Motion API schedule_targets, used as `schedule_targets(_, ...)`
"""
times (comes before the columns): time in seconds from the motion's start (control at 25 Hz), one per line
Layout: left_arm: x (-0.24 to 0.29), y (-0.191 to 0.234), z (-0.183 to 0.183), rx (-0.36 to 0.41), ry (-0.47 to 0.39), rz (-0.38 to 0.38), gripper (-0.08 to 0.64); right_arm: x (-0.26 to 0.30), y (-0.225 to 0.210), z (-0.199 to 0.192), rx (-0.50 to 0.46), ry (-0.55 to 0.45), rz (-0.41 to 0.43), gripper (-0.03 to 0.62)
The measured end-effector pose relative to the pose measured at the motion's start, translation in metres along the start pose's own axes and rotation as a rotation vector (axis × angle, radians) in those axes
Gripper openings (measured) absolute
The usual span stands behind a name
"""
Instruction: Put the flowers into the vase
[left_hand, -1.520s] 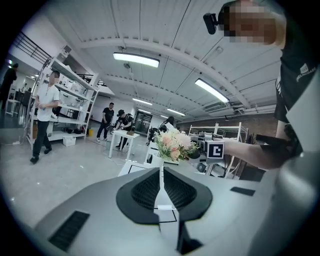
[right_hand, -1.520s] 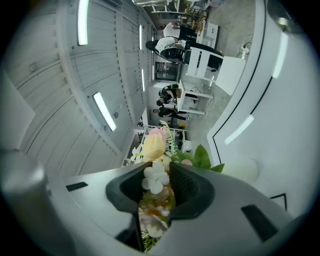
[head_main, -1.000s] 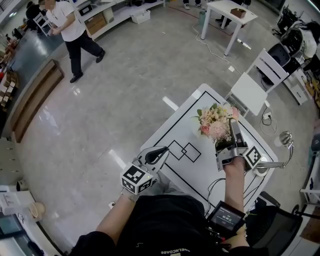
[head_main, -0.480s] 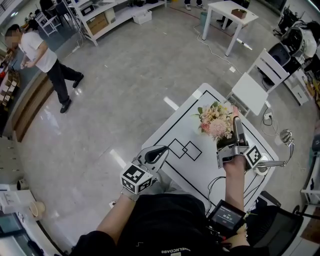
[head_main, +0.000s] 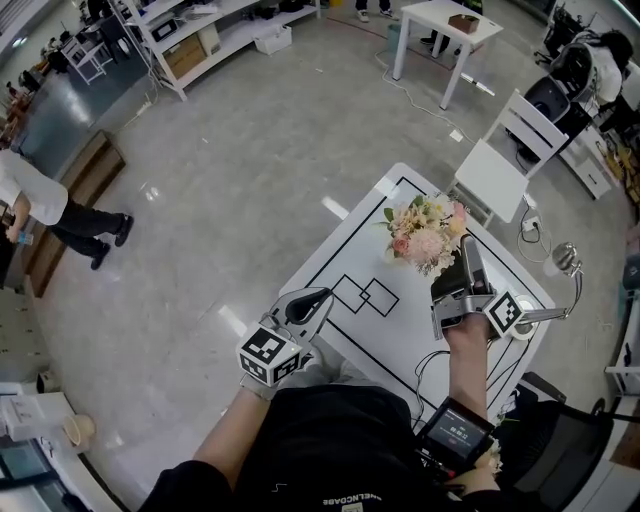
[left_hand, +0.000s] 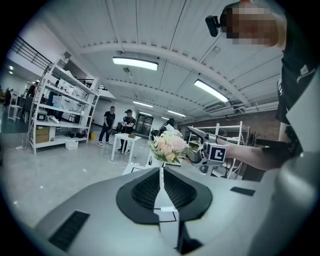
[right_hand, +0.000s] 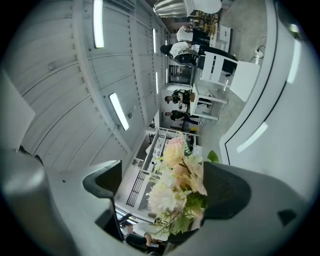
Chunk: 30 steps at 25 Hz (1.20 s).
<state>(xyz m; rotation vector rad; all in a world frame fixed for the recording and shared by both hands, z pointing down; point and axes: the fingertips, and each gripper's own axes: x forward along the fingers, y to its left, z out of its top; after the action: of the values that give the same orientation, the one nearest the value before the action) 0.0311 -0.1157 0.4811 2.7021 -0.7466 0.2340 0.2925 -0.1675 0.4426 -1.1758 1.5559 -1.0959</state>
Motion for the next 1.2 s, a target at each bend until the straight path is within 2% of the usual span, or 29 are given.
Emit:
schedule_targets(0.16,0.001,-0.005,0.003,0.007,-0.004,-0.012,0.006,-0.010,0.011,-0.003,-0.046,0.016,0.012,0.486)
schedule_targets(0.28,0.000,-0.009,0.006,0.015,-0.011,-0.023,0.006,-0.018,0.025,-0.009,-0.125,0.041,0.029,0.485)
schedule_targets(0.52,-0.005,-0.015,0.007,0.021,-0.032,-0.030,0.006,-0.032,0.065,-0.026,-0.386,0.079,0.119,0.483)
schedule_targets(0.76,-0.020,-0.013,0.021,0.025,-0.064,-0.018,0.006,-0.033,0.097,-0.054,-0.660,0.117,0.143,0.482)
schedule_targets(0.96,-0.039,-0.012,0.036,0.031,-0.120,0.014,0.006,-0.029,0.124,-0.098,-0.842,0.200,0.293,0.475)
schedule_targets(1.04,-0.048,-0.010,0.041,0.034,-0.139,0.029,0.006,-0.026,0.131,-0.119,-0.903,0.240,0.343,0.455)
schedule_targets(1.2,-0.068,-0.006,0.049,0.037,-0.172,0.067,0.006,-0.019,0.132,-0.153,-0.965,0.294,0.392,0.326)
